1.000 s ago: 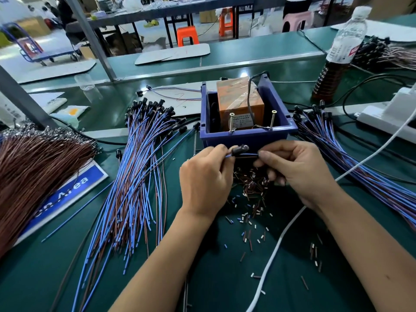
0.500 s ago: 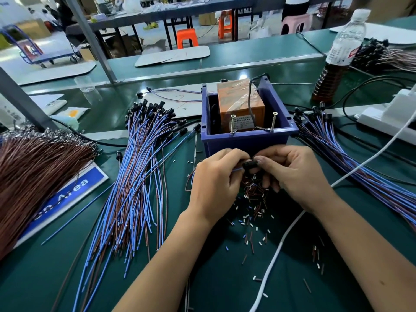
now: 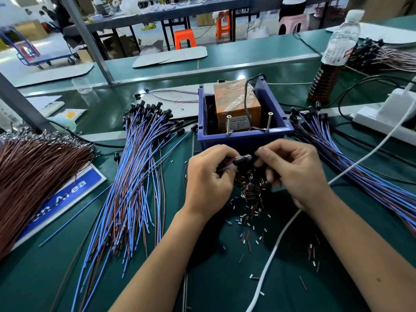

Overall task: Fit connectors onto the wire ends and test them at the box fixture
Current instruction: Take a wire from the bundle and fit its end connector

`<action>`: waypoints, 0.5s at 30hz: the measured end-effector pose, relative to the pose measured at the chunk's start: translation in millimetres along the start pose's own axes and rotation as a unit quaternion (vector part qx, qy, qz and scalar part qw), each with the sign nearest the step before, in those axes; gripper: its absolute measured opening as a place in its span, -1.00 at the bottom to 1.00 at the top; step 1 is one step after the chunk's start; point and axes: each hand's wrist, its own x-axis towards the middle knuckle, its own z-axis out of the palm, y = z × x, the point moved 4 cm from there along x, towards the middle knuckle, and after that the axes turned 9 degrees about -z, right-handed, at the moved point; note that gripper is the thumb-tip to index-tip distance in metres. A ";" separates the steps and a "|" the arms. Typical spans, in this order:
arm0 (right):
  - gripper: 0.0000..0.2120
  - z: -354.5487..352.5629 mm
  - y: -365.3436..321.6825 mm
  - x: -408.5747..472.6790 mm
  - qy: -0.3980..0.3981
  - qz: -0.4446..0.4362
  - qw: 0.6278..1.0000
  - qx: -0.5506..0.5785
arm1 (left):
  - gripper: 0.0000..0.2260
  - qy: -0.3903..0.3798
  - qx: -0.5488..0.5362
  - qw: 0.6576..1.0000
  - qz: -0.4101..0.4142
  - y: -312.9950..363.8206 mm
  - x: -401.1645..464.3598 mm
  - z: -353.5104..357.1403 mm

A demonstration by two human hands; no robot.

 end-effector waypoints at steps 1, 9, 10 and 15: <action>-0.89 -4.8 0.2 1.4 0.026 -0.001 1.000 0.008 | -0.85 0.020 -0.017 0.999 -0.024 -3.9 0.3 -3.1; -0.82 23.0 0.1 -7.7 -0.007 0.007 0.997 0.075 | -0.88 0.045 -0.163 0.980 -0.109 3.7 -5.8 8.4; -0.84 25.6 0.0 -8.2 -0.009 0.008 0.996 0.092 | -0.89 0.044 -0.169 0.978 -0.116 4.2 -6.5 9.9; -0.89 27.3 1.1 -7.3 0.039 0.025 0.993 0.108 | -0.89 0.034 -0.162 0.979 -0.116 5.5 -8.2 14.8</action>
